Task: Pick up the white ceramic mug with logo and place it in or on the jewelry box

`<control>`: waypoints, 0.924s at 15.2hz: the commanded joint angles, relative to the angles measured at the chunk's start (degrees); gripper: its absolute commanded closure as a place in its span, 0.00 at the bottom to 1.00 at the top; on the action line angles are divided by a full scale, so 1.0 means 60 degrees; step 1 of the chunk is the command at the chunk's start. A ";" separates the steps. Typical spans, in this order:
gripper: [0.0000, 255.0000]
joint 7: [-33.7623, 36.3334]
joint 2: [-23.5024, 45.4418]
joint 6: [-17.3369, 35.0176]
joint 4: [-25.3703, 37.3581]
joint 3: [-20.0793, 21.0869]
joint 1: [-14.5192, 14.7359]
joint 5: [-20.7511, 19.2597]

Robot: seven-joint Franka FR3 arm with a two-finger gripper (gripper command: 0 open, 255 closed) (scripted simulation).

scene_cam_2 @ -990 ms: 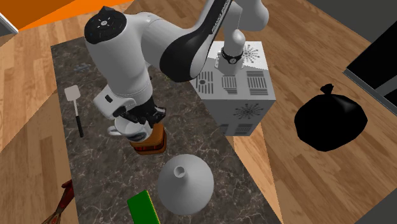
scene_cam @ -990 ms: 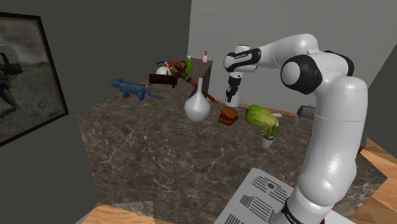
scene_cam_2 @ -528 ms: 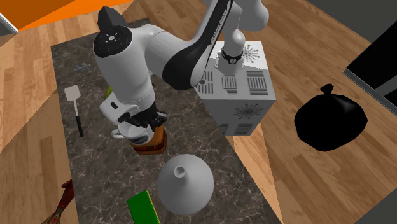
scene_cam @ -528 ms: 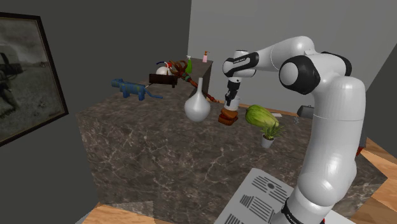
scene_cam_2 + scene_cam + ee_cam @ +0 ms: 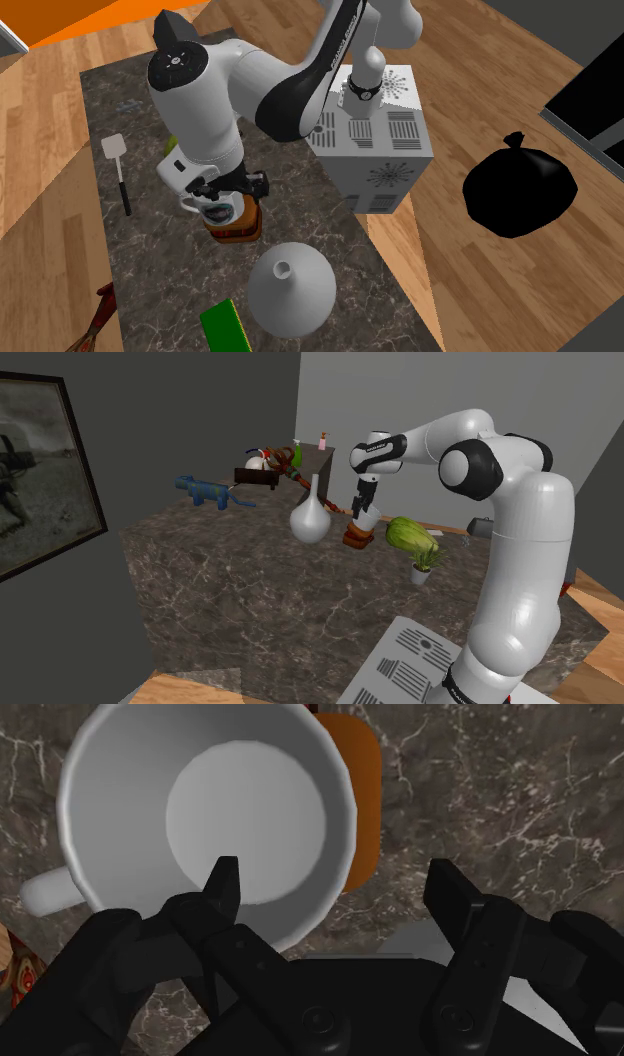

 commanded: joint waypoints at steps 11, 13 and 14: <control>0.00 0.0101 -0.0332 -0.1089 0.0779 -0.0047 0.0028 -0.0152; 0.00 0.0101 -0.0332 -0.1089 0.0779 -0.0047 0.0028 -0.0152; 0.00 0.0101 -0.0332 -0.1089 0.0779 -0.0047 0.0028 -0.0152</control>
